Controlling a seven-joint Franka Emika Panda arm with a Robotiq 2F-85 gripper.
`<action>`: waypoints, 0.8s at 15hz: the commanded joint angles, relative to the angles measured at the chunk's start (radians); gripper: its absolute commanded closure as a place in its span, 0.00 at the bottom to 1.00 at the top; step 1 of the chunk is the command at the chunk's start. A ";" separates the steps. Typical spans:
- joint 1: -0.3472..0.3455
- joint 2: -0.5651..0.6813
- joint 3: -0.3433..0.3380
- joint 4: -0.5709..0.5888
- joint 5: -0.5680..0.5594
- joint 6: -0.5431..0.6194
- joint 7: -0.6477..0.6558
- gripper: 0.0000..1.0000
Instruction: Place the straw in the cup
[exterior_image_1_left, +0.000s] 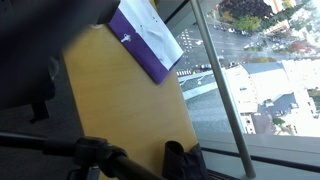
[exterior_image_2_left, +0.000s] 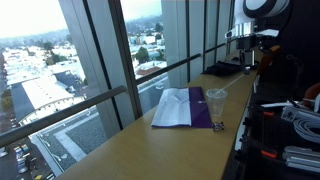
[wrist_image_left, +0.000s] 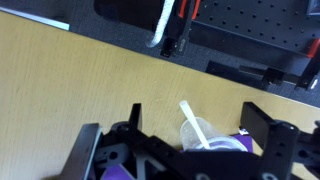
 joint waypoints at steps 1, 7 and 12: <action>0.049 -0.114 -0.035 -0.148 0.021 0.161 -0.008 0.00; 0.091 -0.198 -0.059 -0.235 -0.024 0.314 0.024 0.00; 0.044 -0.244 -0.041 -0.296 -0.196 0.384 0.163 0.00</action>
